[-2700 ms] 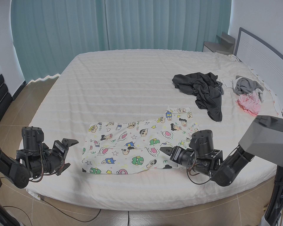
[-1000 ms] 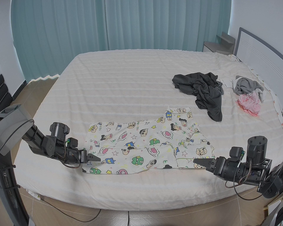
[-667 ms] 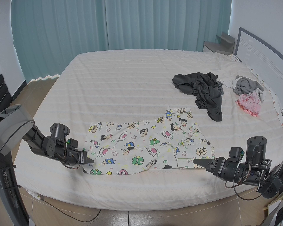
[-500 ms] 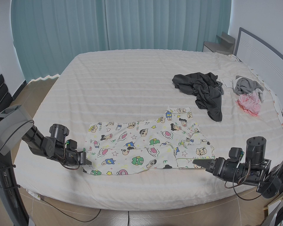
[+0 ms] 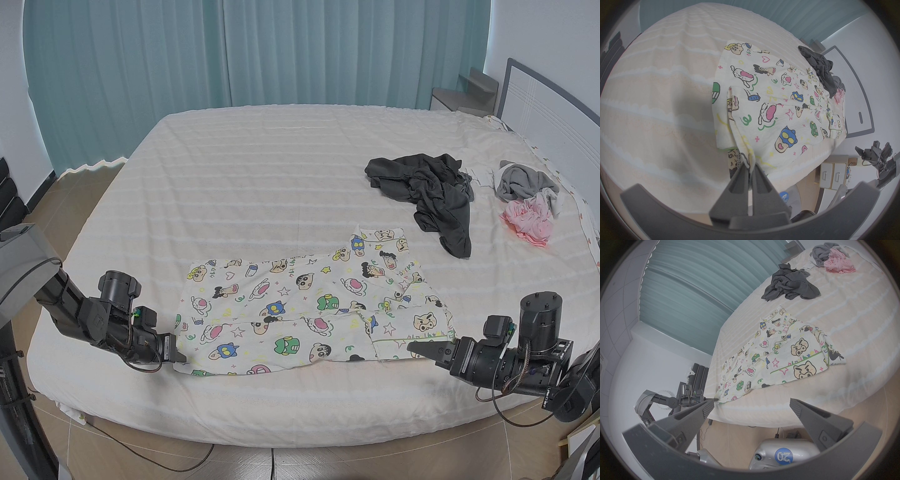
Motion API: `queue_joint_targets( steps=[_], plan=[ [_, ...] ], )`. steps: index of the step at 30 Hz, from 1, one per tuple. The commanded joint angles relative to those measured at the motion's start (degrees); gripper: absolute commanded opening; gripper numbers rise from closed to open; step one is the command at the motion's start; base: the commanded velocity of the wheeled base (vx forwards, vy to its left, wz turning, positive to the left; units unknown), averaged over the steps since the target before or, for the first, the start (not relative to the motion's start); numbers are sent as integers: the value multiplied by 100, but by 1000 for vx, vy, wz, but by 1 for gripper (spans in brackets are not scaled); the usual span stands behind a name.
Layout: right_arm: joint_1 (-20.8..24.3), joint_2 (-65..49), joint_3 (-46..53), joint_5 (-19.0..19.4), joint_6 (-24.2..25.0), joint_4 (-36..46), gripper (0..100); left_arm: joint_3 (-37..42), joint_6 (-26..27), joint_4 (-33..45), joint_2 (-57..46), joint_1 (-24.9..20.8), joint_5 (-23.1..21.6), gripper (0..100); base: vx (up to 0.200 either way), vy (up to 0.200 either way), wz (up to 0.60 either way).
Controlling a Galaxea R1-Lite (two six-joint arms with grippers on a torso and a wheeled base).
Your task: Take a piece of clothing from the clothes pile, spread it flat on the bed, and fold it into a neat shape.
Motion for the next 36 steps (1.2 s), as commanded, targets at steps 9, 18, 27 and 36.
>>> queue_joint_targets(
  steps=[9,18,27,36],
  plan=[
    [-1,151,3,4,-21,0,100,306,9,8,-253,-4,25,0,0,0,0],
    [-10,151,3,4,-21,0,100,438,18,-1,-306,-4,113,0,0,0,0],
    [-1,160,3,4,-21,0,100,596,9,-1,-394,-4,140,0,0,0,0],
    [-10,169,-5,4,-21,0,100,755,9,-1,-429,-39,131,0,0,0,0]
  ],
)
